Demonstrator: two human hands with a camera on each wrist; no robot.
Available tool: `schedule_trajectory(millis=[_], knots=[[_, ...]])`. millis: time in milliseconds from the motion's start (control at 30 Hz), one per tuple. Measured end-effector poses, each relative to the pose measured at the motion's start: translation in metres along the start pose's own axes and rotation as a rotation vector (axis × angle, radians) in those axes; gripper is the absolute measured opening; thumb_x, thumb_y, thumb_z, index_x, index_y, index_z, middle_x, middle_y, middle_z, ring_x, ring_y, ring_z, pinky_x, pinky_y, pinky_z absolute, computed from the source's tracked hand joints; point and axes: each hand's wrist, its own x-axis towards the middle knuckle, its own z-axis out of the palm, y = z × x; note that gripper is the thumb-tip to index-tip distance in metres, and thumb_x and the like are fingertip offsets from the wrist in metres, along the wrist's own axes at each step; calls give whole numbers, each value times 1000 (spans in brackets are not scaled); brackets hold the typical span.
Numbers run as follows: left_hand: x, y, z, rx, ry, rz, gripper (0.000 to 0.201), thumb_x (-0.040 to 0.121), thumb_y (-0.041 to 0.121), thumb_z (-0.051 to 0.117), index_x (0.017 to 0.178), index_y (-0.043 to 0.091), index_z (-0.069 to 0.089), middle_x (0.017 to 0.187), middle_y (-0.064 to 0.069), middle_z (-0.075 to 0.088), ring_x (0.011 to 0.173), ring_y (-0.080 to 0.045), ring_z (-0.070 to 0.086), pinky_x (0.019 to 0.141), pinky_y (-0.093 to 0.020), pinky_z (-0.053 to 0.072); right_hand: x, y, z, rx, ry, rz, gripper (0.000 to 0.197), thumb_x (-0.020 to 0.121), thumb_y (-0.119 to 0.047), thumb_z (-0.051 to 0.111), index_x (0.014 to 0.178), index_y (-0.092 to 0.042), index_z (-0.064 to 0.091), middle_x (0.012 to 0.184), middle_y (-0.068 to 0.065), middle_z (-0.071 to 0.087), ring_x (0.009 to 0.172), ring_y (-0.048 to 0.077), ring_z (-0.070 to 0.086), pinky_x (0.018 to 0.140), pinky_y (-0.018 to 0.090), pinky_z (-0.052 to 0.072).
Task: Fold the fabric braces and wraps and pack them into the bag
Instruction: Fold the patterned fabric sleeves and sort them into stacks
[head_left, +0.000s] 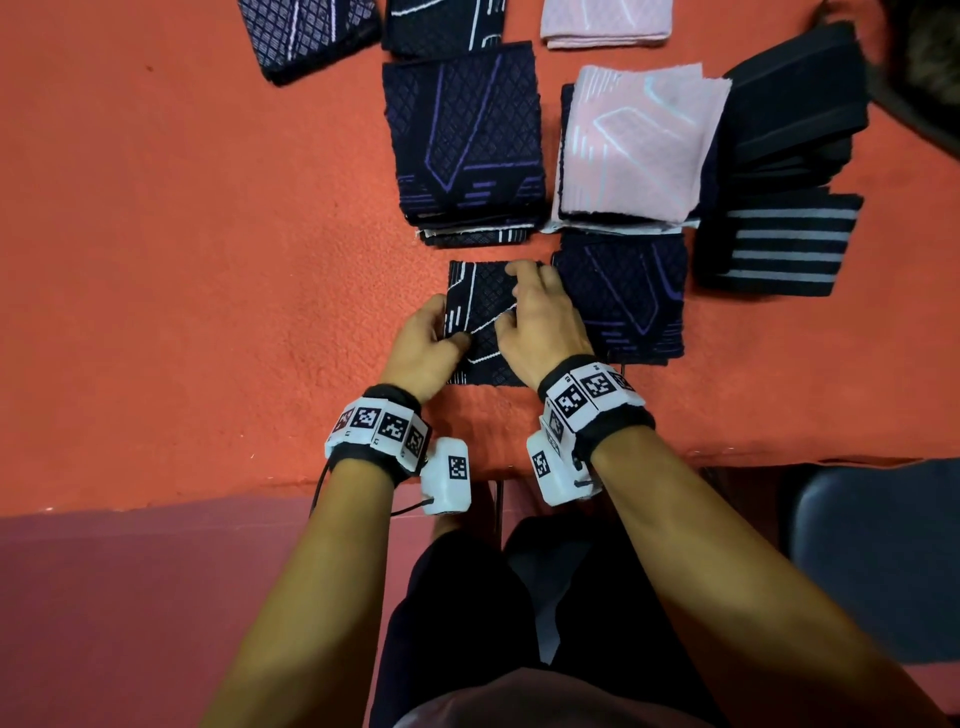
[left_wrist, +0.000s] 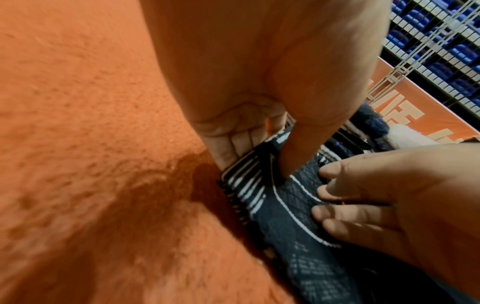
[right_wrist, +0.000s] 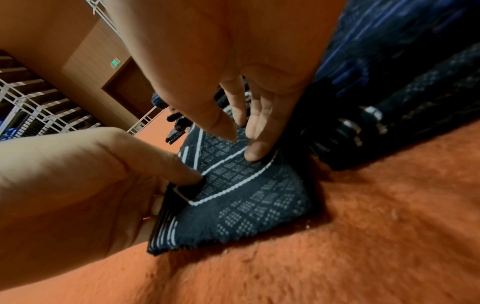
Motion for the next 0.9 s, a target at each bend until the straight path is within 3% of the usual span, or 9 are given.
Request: schedule_trajectory(millis=[167,233,300,433,600,767,900], knots=[[-2,8,0,-20,4,29,37,80,7,53,109,28,62,102,-9,72,91,-28,70,81,-50,59,1,-4,0,-19,54,-66,52,86,-5,61,136,-11,47,138,11,38,86,35,64,79,44,56],[-4,11,-2,-35,23,54,41,81,-1,49,104,28,66,93,-2,71,83,-19,67,75,-41,56,1,-3,-3,30,66,-67,58,86,-5,61,141,-13,44,145,9,36,95,34,64,84,43,55],[-6,15,-5,-65,30,78,38,81,-5,47,103,18,67,88,-2,69,79,-17,64,74,-38,53,1,-2,-6,65,62,-75,56,89,-10,59,143,-15,43,146,8,41,108,34,61,91,43,52],[-10,30,-9,-116,19,164,28,74,0,48,95,7,66,80,-7,63,72,-18,58,68,-31,47,1,-3,-15,22,40,-103,35,95,-21,51,128,-12,56,125,10,61,108,34,60,91,44,50],[-5,47,-13,-169,69,233,25,76,3,50,90,18,64,70,10,66,66,-7,60,64,-21,49,7,-8,-35,107,143,-82,29,92,-27,52,114,-13,63,110,9,67,98,30,62,86,38,50],[-1,41,-16,-233,174,237,15,87,5,61,95,18,61,68,14,63,66,-3,57,68,-21,48,3,-1,-48,213,197,-31,19,88,-30,53,94,-14,62,82,5,66,80,29,61,76,38,49],[-4,41,-5,-276,137,200,20,94,2,62,101,20,55,70,11,68,69,-6,63,71,-27,53,-6,12,-55,237,269,64,12,87,-32,55,81,-22,51,73,-1,60,74,24,56,70,31,40]])
